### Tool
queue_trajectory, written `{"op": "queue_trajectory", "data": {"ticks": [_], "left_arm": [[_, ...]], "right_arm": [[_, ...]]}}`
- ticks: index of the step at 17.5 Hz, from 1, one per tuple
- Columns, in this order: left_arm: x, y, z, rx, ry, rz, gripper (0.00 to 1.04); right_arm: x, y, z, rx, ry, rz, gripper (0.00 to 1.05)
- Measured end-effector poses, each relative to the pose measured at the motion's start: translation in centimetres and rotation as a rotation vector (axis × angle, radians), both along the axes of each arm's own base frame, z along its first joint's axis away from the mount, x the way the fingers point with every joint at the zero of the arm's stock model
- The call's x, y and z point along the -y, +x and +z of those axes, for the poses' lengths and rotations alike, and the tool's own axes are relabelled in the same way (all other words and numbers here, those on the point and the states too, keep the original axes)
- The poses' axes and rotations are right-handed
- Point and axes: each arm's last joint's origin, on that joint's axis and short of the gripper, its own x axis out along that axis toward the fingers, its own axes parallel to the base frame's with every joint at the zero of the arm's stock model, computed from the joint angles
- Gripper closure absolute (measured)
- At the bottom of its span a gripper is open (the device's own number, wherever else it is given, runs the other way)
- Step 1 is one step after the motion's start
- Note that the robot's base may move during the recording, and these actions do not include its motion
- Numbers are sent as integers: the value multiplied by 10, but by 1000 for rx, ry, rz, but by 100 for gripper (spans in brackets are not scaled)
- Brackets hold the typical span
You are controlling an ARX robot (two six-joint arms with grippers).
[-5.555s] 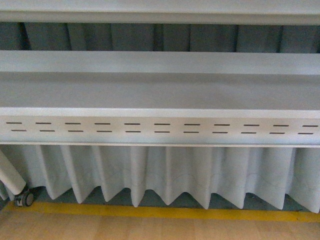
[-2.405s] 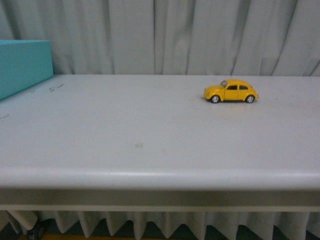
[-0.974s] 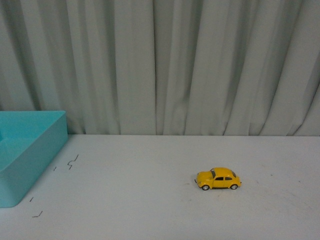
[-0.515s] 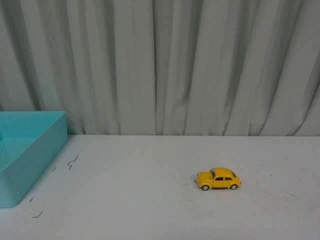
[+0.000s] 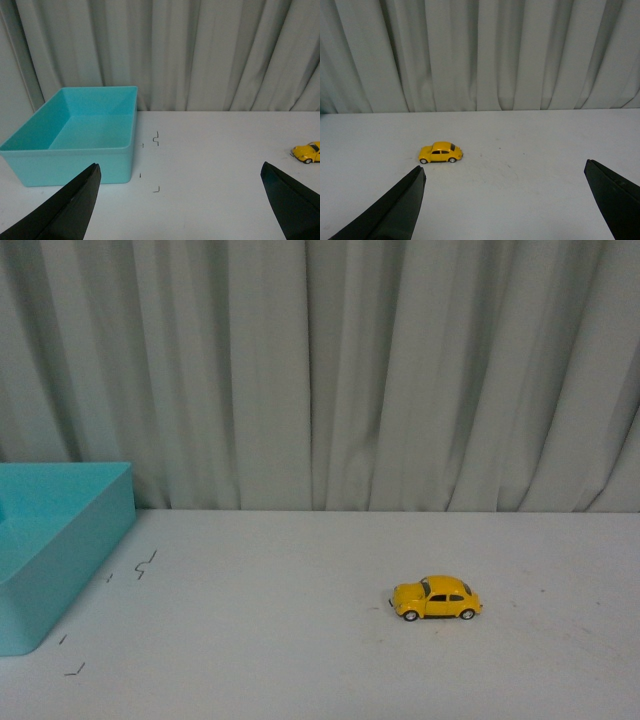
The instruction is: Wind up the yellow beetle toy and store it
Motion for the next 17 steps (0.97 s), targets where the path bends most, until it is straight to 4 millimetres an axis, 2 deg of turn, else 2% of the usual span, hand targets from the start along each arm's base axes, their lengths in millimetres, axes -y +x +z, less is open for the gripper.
{"op": "queue_trajectory", "data": {"ticks": [17], "left_arm": [[0,0,0,-1,0,0,7]], "right_arm": [[0,0,0,-1,0,0,7]]}}
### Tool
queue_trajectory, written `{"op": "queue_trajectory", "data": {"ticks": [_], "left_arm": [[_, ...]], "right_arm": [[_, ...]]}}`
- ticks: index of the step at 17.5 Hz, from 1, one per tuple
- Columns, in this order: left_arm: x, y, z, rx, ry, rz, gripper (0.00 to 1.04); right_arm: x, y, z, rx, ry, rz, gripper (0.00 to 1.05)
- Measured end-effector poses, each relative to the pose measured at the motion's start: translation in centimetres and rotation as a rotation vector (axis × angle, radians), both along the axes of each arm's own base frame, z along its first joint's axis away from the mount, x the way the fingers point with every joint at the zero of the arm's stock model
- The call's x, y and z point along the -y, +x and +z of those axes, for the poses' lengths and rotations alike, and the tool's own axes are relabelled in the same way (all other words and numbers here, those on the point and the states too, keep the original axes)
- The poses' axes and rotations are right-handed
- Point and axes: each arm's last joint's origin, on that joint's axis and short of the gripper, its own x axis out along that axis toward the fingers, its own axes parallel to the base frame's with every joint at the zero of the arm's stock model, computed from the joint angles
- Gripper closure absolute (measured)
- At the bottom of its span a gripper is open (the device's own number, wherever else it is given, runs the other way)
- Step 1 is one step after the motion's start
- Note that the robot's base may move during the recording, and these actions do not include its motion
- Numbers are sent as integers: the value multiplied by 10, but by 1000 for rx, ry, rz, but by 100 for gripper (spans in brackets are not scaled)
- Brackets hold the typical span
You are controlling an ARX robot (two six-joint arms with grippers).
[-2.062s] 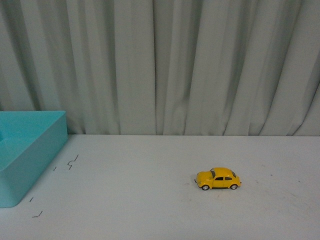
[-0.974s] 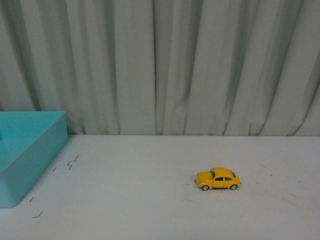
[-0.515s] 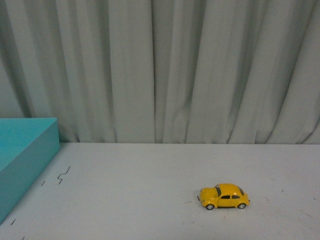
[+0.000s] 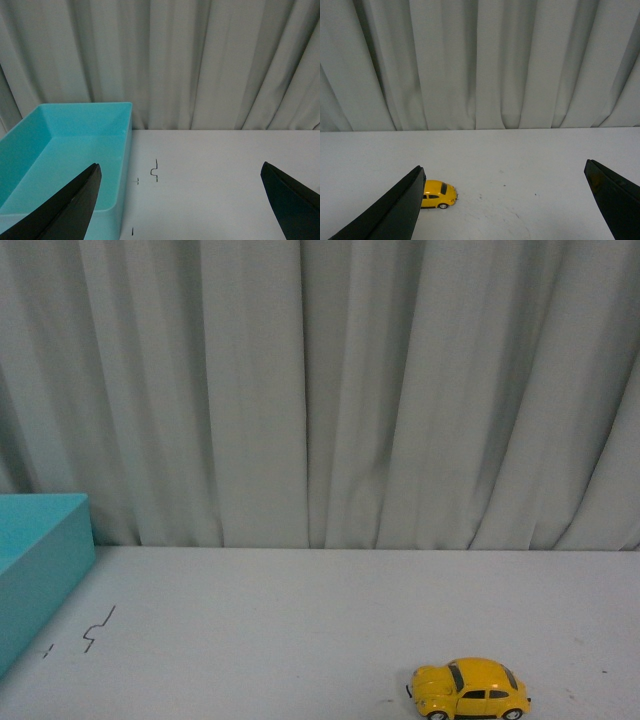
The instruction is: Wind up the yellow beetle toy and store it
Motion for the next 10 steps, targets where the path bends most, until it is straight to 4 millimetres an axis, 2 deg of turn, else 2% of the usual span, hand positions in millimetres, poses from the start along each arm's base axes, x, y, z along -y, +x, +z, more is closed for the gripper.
{"op": "queue_trajectory", "data": {"ticks": [10], "left_arm": [[0,0,0,0,0,0,7]], "right_arm": [[0,0,0,0,0,0,7]]}}
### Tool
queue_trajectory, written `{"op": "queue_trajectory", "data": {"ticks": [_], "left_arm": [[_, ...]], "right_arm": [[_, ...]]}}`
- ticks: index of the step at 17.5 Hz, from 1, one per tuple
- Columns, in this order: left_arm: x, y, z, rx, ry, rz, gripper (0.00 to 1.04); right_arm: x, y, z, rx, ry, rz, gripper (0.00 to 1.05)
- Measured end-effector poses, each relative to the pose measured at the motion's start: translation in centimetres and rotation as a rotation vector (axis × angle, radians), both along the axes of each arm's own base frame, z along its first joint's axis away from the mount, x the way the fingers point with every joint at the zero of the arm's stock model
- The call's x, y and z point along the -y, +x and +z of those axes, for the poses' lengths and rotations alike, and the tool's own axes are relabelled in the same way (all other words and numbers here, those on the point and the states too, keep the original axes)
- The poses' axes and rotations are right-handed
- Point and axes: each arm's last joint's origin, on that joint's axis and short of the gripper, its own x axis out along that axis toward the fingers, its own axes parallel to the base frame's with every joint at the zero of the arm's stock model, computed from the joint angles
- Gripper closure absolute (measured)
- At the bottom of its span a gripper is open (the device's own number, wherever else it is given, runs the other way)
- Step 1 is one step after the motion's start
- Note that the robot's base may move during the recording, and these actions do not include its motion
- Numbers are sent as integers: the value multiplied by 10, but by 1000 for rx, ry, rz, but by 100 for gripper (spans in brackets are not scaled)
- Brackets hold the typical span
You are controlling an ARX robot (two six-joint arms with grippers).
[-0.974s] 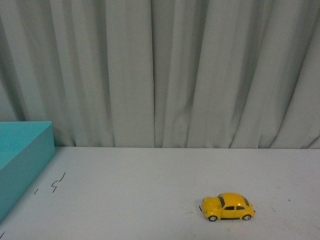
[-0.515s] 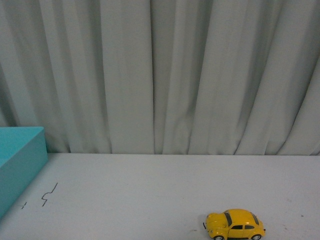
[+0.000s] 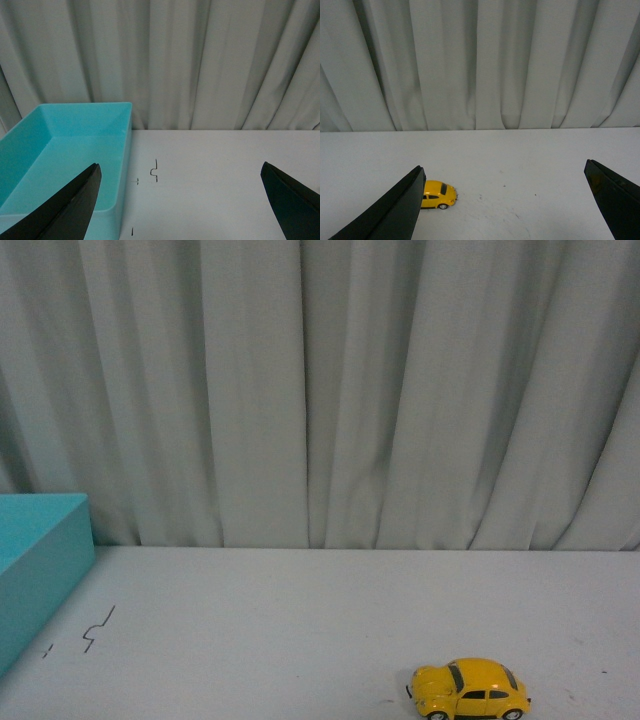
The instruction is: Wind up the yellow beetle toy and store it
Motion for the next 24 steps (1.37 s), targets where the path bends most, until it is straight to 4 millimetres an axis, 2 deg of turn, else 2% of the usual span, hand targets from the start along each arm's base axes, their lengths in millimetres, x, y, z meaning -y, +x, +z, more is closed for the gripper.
{"op": "queue_trajectory", "data": {"ticks": [2,3,6,8,11,13,15,16,17,19,20,24], "left_arm": [[0,0,0,0,0,0,7],[0,0,0,0,0,0,7],[0,0,0,0,0,0,7],[0,0,0,0,0,0,7],[0,0,0,-1,0,0,7],[0,0,0,0,0,0,7],[0,0,0,0,0,0,7],[0,0,0,0,0,0,7],[0,0,0,0,0,0,7],[0,0,0,0,0,0,7],[0,0,0,-1,0,0,7],[0,0,0,-1,0,0,7]], "right_arm": [[0,1,3,32,26,-38,7],[3,3,11,112,81,-113,7],[26,19,18,190,196,-254,7],[42,38,23,213,210,-213,7],[62,77,59,313,149,-79,7],[71,111,76,262,89,83,7],[69,137,99,239,7,234,7],[59,166,116,171,-79,405,7],[45,200,118,46,-188,571,7],[28,244,106,-155,-377,705,7],[22,259,97,-246,-488,776,7],[14,272,82,-354,-659,878,7]]}}
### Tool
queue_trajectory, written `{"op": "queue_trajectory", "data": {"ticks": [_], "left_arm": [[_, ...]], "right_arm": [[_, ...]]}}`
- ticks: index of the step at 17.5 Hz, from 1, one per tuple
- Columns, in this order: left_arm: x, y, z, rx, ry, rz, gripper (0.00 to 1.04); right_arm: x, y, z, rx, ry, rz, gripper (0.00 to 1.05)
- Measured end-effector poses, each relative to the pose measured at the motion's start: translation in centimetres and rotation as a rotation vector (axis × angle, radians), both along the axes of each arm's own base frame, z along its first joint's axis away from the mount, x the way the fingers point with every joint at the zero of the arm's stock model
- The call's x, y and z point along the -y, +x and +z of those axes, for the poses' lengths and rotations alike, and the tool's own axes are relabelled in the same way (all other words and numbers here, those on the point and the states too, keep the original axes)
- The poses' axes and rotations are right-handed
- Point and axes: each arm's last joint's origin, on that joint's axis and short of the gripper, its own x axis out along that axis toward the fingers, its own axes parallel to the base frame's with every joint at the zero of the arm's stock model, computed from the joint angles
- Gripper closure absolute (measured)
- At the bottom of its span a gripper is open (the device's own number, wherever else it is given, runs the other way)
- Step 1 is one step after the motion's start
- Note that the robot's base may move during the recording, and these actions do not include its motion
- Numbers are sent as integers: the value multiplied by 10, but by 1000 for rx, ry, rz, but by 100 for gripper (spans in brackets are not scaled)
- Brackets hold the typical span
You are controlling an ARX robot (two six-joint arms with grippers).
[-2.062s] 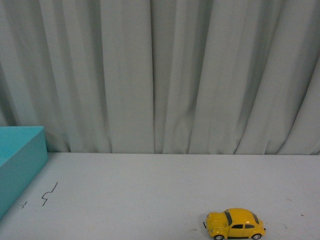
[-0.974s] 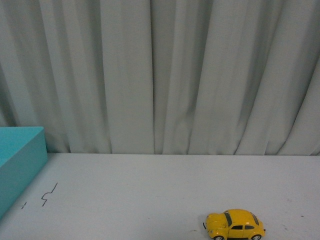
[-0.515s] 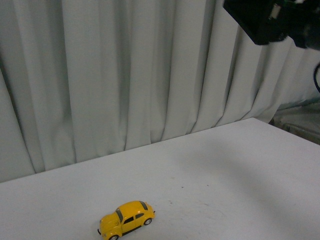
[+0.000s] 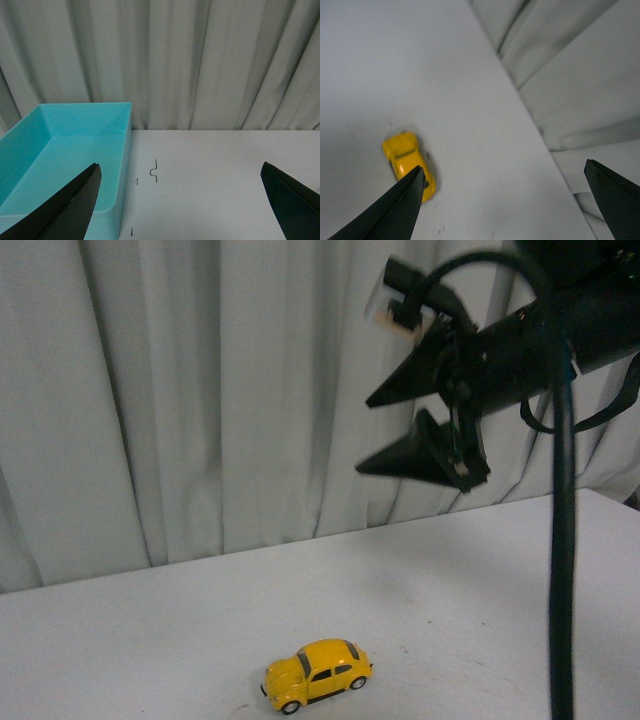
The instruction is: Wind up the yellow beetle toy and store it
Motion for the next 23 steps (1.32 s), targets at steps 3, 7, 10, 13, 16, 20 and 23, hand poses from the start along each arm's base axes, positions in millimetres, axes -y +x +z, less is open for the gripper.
{"op": "queue_trajectory", "data": {"ticks": [3,7,10,13,16,20,23], "left_arm": [[0,0,0,0,0,0,7],[0,0,0,0,0,0,7],[0,0,0,0,0,0,7],[0,0,0,0,0,0,7],[0,0,0,0,0,0,7],[0,0,0,0,0,0,7],[0,0,0,0,0,0,7]], "right_arm": [[-21,14,-46,-133,-323,275,7],[-48,25,-86,-183,-525,488,7],[-58,32,-110,-226,-543,536,7],[-68,38,-126,-248,-564,562,7],[-77,39,-140,-279,-582,590,7],[-81,50,-152,-273,-616,587,7],[-86,60,-154,-251,-624,587,7]]}}
